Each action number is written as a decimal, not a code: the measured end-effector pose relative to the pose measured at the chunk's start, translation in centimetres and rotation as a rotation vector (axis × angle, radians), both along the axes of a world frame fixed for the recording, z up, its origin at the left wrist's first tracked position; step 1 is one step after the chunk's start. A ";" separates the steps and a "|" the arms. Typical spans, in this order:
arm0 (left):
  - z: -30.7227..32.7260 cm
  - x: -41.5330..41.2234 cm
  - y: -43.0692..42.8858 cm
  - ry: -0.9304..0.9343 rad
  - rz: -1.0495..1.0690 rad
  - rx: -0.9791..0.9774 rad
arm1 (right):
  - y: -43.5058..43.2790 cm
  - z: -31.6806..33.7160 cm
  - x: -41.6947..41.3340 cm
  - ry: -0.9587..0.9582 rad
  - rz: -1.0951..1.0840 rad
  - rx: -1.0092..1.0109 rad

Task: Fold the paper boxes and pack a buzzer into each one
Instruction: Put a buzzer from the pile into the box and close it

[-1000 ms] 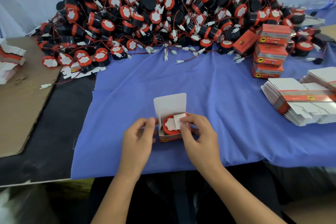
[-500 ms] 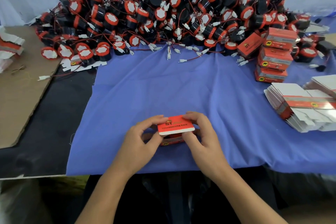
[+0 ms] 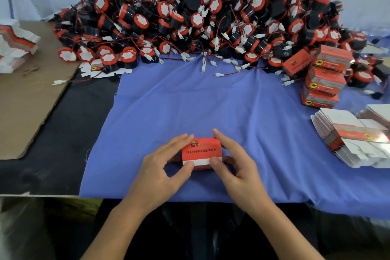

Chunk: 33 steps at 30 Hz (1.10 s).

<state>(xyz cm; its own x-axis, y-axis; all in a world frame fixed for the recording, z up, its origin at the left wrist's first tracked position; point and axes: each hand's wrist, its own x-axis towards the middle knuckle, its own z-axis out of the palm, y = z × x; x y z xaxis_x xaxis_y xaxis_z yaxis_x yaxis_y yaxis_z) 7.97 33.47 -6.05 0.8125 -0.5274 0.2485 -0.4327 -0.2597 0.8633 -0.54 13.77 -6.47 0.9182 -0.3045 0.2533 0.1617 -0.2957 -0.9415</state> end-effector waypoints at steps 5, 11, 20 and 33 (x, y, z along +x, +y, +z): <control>0.0 -0.2 0.0 0.012 0.047 -0.044 | 0.3 0.0 0.2 -0.048 -0.070 0.003; -0.2 -0.2 0.0 -0.129 0.113 -0.001 | 0.8 -0.2 0.2 -0.037 -0.112 0.065; -0.2 -0.7 0.0 -0.266 0.211 -0.119 | 0.8 0.1 -0.1 -0.118 -0.113 0.076; -0.7 -1.7 -0.4 -0.458 0.265 0.003 | 1.1 -0.7 -0.3 -0.161 -0.159 -0.185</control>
